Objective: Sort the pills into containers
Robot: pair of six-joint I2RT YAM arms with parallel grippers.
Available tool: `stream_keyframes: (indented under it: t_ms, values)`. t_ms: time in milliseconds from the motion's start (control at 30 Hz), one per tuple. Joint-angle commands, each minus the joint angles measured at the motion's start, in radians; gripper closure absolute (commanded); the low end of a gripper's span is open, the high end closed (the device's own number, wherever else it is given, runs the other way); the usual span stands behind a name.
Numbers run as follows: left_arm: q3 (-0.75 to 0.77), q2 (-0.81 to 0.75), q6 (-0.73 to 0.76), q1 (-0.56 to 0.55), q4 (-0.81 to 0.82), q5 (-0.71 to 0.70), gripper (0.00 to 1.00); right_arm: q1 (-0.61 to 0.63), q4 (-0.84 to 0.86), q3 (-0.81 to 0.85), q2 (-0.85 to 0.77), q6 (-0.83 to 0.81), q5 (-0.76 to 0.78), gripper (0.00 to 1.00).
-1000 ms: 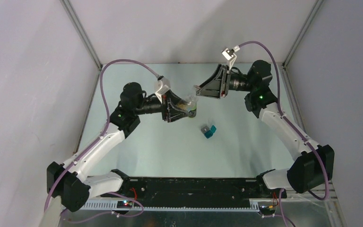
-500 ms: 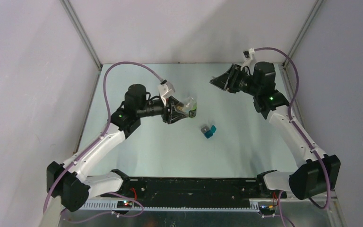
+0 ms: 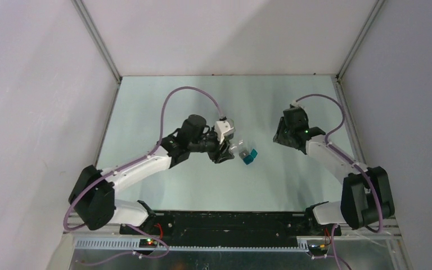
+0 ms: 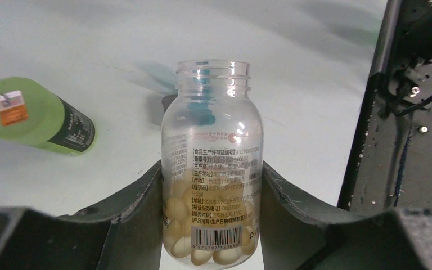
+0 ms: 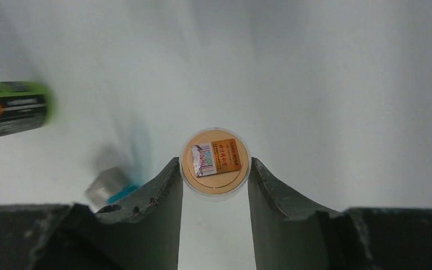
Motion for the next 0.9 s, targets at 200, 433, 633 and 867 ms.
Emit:
stream_keyframes:
  t_ms: [200,433,633,867]
  values:
    - [0.032,0.118,0.054,-0.054,0.029,-0.094,1.0,0.081,0.04,-0.023,0.178,0.045,0.279,0.63]
    - [0.033,0.176,0.077,-0.066,0.026,-0.109,1.0,0.076,0.102,-0.022,0.293,0.012,0.273,0.6]
    - [0.041,0.217,0.113,-0.079,0.014,-0.131,1.0,0.072,0.088,-0.011,0.307,0.031,0.222,0.32]
    - [0.065,0.255,0.134,-0.09,-0.021,-0.158,1.0,0.04,0.031,0.014,0.237,0.044,0.154,0.17]
